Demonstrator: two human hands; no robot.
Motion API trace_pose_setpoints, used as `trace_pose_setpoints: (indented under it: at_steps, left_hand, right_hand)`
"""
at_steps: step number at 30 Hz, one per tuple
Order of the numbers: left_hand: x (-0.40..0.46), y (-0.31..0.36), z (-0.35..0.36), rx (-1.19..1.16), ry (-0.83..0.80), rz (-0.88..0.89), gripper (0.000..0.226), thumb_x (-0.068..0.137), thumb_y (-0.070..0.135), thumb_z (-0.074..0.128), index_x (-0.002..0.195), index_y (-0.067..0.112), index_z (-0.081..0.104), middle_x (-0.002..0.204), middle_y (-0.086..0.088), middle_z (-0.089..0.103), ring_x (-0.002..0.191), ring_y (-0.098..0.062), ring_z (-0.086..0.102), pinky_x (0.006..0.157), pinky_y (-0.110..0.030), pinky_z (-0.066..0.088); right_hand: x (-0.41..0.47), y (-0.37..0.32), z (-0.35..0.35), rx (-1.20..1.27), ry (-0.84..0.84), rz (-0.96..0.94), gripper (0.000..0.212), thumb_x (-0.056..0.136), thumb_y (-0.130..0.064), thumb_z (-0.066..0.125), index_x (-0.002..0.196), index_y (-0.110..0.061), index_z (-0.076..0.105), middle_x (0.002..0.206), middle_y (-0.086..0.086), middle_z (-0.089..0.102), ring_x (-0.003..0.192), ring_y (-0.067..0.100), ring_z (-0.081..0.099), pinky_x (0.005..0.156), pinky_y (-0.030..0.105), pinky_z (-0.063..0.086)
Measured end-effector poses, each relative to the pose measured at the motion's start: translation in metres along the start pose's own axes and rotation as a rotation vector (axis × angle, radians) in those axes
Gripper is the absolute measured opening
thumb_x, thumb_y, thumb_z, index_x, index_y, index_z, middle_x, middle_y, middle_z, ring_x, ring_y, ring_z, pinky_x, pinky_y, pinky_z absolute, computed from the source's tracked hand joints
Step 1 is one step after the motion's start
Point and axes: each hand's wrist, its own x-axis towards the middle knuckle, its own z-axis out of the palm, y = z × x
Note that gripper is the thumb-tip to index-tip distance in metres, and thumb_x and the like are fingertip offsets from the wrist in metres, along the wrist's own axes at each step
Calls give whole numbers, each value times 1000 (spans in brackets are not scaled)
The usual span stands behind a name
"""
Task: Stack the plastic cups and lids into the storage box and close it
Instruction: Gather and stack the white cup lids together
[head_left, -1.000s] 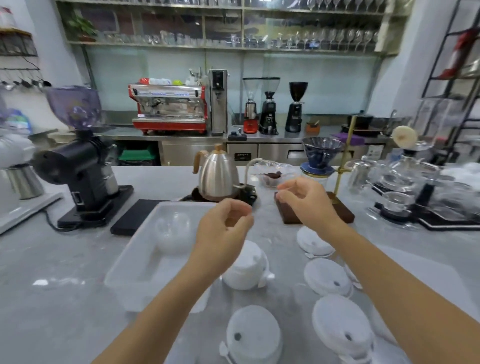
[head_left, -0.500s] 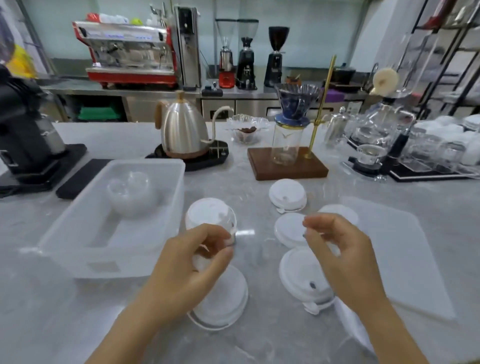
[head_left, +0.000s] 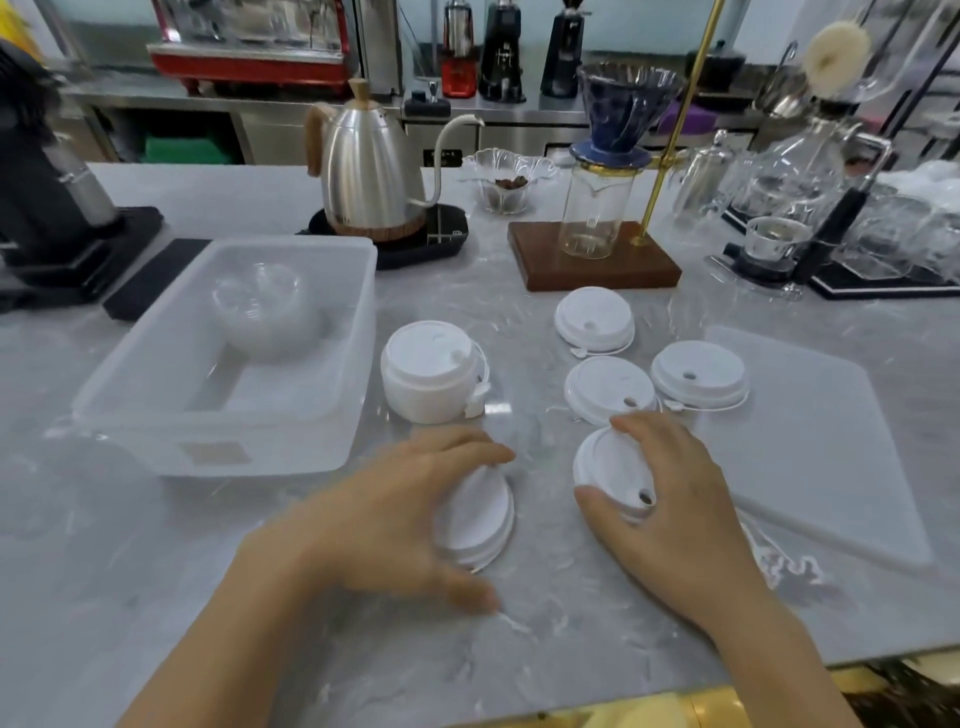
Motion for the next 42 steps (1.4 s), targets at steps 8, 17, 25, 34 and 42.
trace_pose_setpoints:
  at_steps: [8,17,25,34,42]
  left_hand:
    - [9,3,3,-94,154,49,73,65,58,86,132,44,62,125,29,57,123,13,49,99,-1,31]
    - [18,21,10,-294,365,-59,65,52,51,93,110,36,69,109,16,53,104,1,56,86,-4,38]
    - [44,25,-4,-891,520,-305,28,70,41,87,89,24,75,85,7,78,80,-9,74,66,-21,58]
    - [66,33,-26,-1605,530,-220,39,82,19,75,117,7,64,110,-17,66,100,-29,66,75,-37,59]
    - [64,24,-19,-1811,358,-205,57,89,19,66,141,-2,57,141,-30,61,118,-39,65,92,-50,60]
  right_hand:
    - [0,2,1,24,-22,-20,58,74,-32,85,125,-21,60,130,-5,57,123,20,52,103,29,39]
    - [6,-8,-8,290,76,-26,52,73,-32,87,119,-25,64,124,-16,62,117,-4,54,93,-1,33]
    - [66,-43,-20,698,152,-114,42,74,-50,70,113,-37,63,111,-19,69,105,3,66,84,15,51]
    - [116,-60,-1,824,207,-248,38,77,-45,66,113,-31,62,112,-10,68,101,1,65,84,15,51]
    - [96,-53,14,772,188,-323,45,81,-39,67,121,-21,59,121,-9,64,113,10,63,92,25,52]
